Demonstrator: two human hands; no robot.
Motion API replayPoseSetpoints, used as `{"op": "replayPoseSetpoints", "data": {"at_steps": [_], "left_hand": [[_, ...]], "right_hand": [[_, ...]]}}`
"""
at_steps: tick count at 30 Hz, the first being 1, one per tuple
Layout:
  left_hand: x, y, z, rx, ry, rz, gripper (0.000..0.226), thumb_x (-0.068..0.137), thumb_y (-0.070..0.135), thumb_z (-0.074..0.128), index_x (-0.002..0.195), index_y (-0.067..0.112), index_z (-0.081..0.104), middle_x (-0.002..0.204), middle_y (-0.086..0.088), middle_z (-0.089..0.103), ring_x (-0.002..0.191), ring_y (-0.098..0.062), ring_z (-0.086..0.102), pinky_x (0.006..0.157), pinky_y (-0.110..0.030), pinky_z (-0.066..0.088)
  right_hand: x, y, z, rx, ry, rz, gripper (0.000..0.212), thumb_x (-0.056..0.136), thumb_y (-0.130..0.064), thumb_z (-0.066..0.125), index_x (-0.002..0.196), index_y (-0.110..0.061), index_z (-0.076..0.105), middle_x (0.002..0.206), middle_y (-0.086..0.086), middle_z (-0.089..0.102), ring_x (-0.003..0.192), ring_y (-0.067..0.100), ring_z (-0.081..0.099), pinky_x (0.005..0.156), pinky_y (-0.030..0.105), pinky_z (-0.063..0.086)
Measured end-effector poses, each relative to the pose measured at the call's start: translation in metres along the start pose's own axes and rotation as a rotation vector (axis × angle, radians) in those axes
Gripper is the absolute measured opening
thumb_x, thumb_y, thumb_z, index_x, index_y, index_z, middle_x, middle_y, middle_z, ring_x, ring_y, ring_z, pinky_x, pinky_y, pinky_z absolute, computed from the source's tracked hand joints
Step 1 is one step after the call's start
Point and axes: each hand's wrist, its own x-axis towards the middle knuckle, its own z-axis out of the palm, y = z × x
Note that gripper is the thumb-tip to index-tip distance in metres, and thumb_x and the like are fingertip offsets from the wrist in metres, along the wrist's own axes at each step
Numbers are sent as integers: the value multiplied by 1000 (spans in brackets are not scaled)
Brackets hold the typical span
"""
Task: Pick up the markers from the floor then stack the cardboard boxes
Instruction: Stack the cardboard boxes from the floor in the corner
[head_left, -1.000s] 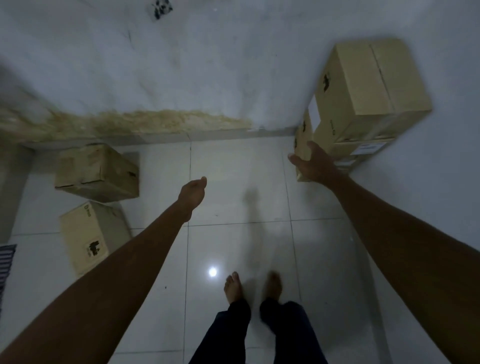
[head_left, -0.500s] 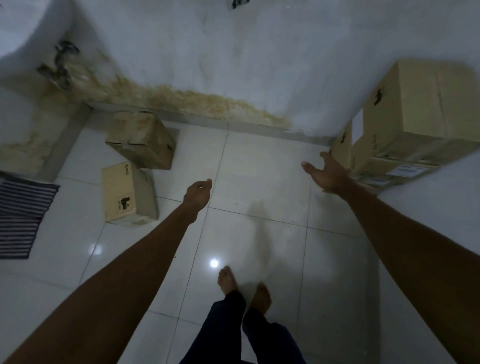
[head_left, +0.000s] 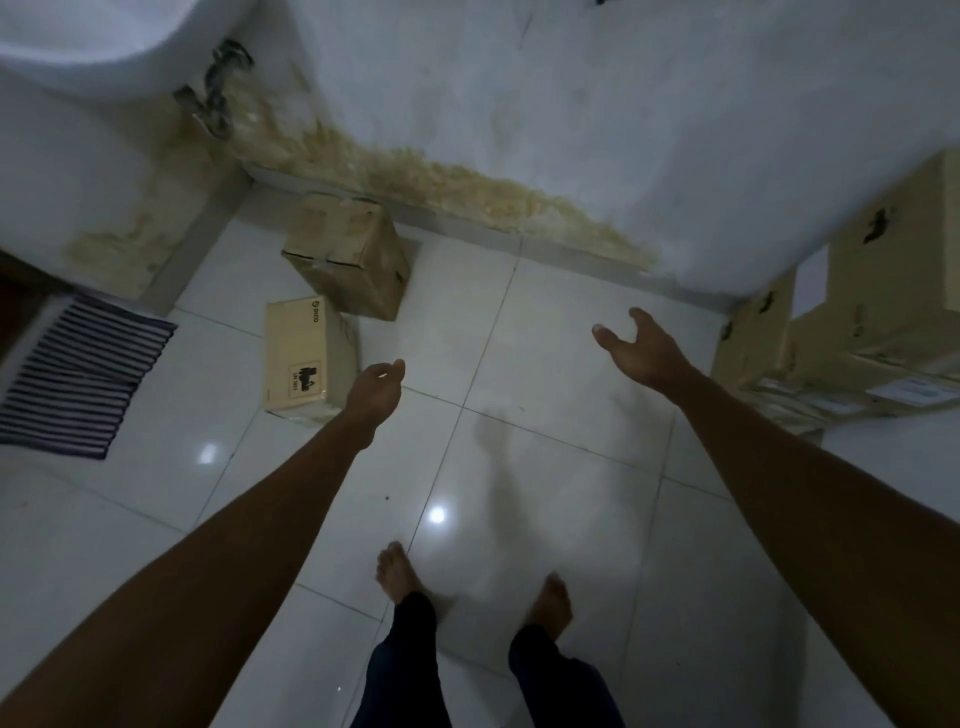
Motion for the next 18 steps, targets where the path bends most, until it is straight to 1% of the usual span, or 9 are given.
{"op": "replayPoseSetpoints", "data": {"at_steps": [4,7,9,11,14,15,16,17,18], "left_hand": [[41,-19,-51,-4,3,-34,53,98,41,43,139,7,47,144,-14,47,129,-32,46,109,-43,36],[68,-27,-86,-5,10,-43,54,98,42,43,140,8,45,145,-13,46,129,-31,46,104,-38,39],[89,-32,-110,-8,17,-53,58,98,43,44,144,8,38,150,-13,39,134,-31,42,108,-39,35],[112,-34,-132,-36,43,-63,61,97,43,46,146,8,34,151,-12,39,134,-31,43,111,-40,35],[144,-38,-154,-47,67,-81,59,99,40,44,147,7,32,151,-12,38,135,-30,41,108,-36,34],[155,-38,-160,-58,72,-88,59,100,39,43,148,7,32,151,-13,37,134,-29,41,105,-34,35],[165,-38,-164,-80,74,-94,58,100,37,43,148,6,31,151,-13,38,130,-28,45,99,-29,39],[173,-38,-167,-95,72,-99,57,101,35,42,148,6,31,149,-14,40,120,-24,48,87,-21,42],[179,-38,-170,-97,69,-101,56,101,34,41,148,5,30,147,-15,42,110,-20,48,72,-15,41]], "right_hand": [[19,-47,50,3,-16,13,79,93,-48,49,150,-2,19,157,15,21,145,29,22,116,36,19],[33,-75,83,21,-27,40,79,93,-50,48,150,-3,19,157,16,22,144,31,24,115,38,21],[42,-93,104,48,-34,57,80,92,-52,47,150,-4,19,156,17,23,143,31,25,115,39,22],[53,-109,124,80,-41,78,81,92,-54,47,150,-5,19,156,17,24,143,31,27,114,40,24],[67,-126,151,86,-59,97,81,92,-53,48,150,-5,19,155,17,25,143,31,28,114,39,25],[74,-132,158,85,-68,101,81,92,-54,48,150,-5,19,156,16,25,143,31,28,114,39,24],[80,-136,165,85,-80,106,81,91,-54,48,150,-6,18,156,16,25,143,31,28,115,40,24],[86,-140,171,87,-94,111,82,91,-54,48,151,-6,18,156,16,24,143,31,27,115,40,24],[92,-143,176,86,-111,113,82,92,-53,48,151,-6,18,156,15,24,143,31,27,115,40,24]]}}
